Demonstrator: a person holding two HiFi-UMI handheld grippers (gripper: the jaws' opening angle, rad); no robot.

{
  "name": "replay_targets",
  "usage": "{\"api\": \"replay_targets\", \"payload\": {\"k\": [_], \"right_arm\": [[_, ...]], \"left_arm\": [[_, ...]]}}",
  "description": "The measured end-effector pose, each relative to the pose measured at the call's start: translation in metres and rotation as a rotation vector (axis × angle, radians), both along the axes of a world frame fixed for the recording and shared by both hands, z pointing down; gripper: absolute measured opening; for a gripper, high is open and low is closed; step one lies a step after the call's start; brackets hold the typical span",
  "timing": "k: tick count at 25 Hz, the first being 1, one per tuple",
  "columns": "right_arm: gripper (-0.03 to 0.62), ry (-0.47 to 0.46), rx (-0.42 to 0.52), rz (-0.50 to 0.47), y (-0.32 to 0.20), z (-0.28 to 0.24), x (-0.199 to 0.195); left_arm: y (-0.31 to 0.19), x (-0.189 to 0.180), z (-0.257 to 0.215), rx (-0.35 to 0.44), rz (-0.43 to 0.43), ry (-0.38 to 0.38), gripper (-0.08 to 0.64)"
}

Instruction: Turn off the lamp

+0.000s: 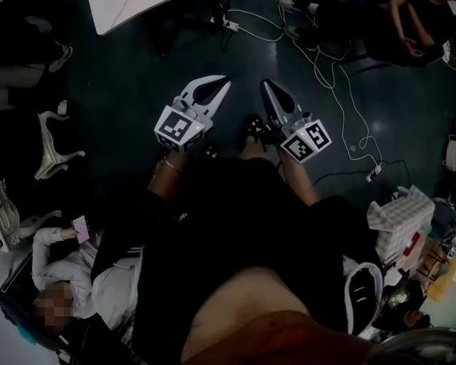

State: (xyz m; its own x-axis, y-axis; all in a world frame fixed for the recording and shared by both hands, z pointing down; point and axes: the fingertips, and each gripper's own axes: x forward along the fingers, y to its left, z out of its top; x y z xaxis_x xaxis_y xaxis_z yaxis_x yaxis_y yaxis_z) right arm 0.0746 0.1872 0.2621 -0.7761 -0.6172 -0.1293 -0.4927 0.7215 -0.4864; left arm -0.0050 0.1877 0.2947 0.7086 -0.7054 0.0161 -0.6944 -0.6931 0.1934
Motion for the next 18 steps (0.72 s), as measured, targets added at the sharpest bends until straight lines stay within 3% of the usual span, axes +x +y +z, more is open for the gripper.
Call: {"api": "replay_targets", "payload": {"k": [11,18], "right_arm": [[0.002,-0.009,-0.002,-0.176,-0.064,0.001,0.008],[0.002,-0.017,-0.007,-0.218,-0.093,0.007,0.021]], "left_arm": [[-0.048,0.014,-0.006,-0.024,-0.173,-0.015,0.011],[-0.077,0.026,-0.005,-0.038,-0.224,-0.014,0.011]]}}
